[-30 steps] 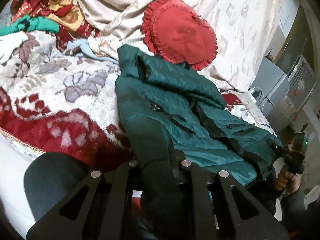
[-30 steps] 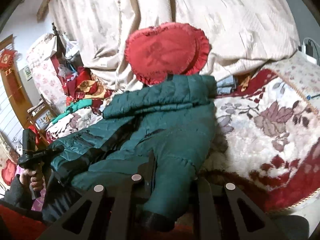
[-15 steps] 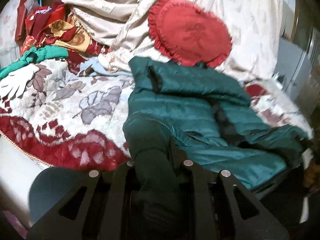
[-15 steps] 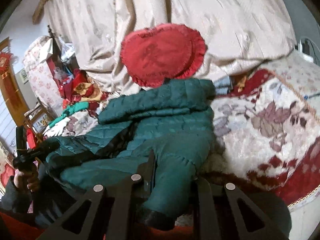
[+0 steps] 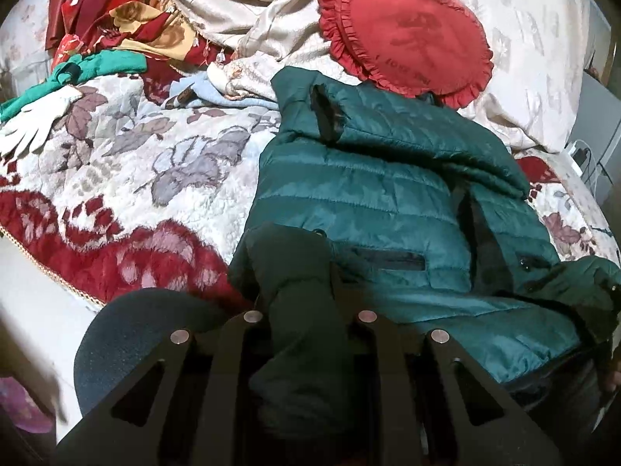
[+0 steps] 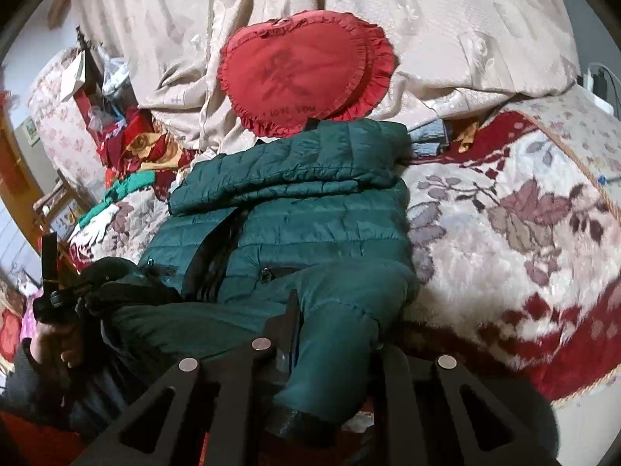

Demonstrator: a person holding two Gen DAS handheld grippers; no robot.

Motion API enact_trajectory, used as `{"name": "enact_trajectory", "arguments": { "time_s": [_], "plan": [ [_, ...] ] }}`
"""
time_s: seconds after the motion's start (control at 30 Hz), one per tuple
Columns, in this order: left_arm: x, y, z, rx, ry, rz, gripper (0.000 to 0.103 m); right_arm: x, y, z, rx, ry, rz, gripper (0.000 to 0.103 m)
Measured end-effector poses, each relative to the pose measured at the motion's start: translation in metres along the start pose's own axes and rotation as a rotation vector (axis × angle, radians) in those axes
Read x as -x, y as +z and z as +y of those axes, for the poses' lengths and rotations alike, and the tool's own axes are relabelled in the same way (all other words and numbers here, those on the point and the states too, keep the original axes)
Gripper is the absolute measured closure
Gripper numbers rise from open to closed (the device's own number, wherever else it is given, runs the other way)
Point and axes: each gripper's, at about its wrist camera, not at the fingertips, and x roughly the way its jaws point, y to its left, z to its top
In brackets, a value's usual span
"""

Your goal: Fold large clothes

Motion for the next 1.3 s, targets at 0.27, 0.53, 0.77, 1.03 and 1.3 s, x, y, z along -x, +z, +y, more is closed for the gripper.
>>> {"name": "enact_trajectory", "arguments": {
  "time_s": [0.27,0.53,0.77,1.03,1.3],
  "plan": [
    [-0.006,0.001,-0.005,-0.010,0.021,0.007,0.088,-0.018,0.004,-0.013,-0.056,0.042,0.044,0.091],
    [-0.005,0.000,-0.006,-0.016,0.030,0.007,0.088,-0.015,0.002,-0.006,-0.027,0.020,0.029,0.091],
    [-0.005,-0.001,-0.006,-0.016,0.031,0.007,0.087,-0.012,0.000,0.000,0.002,0.002,0.008,0.091],
    [-0.005,-0.002,-0.007,-0.015,0.033,0.005,0.086,-0.011,0.000,0.001,0.010,-0.011,0.008,0.091],
    [-0.005,-0.002,-0.007,-0.017,0.035,0.006,0.086,-0.013,0.000,0.002,0.012,-0.033,0.012,0.091]
  ]
}}
